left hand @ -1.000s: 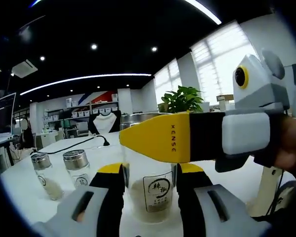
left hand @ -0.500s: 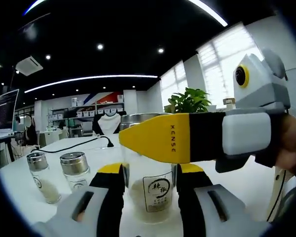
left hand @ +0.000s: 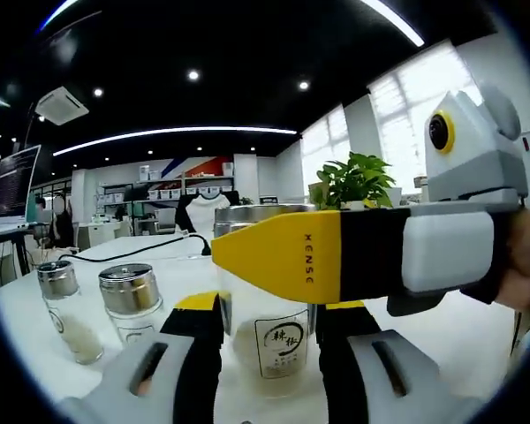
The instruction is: Rotate the seasoning bottle until the label or dispensing opening points toward the visible target arrow and the bottle remains upright within the marked orientation range
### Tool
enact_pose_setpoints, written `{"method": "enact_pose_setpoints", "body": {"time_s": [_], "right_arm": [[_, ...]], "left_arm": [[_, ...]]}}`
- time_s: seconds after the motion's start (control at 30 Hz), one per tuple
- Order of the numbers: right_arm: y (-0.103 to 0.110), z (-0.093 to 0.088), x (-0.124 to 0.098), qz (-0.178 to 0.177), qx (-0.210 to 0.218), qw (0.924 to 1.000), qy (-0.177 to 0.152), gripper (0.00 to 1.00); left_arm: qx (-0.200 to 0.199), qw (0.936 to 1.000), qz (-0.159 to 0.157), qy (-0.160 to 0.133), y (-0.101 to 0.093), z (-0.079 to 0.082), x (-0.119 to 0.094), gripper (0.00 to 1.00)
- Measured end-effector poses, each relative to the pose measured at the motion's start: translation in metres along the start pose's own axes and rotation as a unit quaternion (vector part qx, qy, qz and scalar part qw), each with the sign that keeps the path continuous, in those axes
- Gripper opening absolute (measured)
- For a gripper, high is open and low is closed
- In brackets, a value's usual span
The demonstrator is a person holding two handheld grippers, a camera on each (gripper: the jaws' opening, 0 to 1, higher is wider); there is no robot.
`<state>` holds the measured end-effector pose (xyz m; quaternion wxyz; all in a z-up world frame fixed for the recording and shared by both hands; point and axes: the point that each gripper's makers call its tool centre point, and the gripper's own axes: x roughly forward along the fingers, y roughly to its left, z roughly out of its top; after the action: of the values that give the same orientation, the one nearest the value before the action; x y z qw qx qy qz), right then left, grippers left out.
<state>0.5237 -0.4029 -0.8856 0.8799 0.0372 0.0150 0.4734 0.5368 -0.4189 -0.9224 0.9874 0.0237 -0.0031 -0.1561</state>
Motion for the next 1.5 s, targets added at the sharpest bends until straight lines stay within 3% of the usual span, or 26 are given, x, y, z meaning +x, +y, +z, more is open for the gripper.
{"method": "enact_pose_setpoints", "body": {"time_s": [0.53, 1.5], "right_arm": [[-0.015, 0.001, 0.013, -0.002, -0.022, 0.9998, 0.003, 0.36], [-0.027, 0.001, 0.019, 0.010, -0.022, 0.9997, -0.004, 0.37]], "left_arm": [[-0.013, 0.9998, 0.012, 0.013, 0.011, -0.002, 0.025, 0.43], [-0.017, 0.9991, 0.039, 0.009, 0.015, -0.003, 0.033, 0.43]]}}
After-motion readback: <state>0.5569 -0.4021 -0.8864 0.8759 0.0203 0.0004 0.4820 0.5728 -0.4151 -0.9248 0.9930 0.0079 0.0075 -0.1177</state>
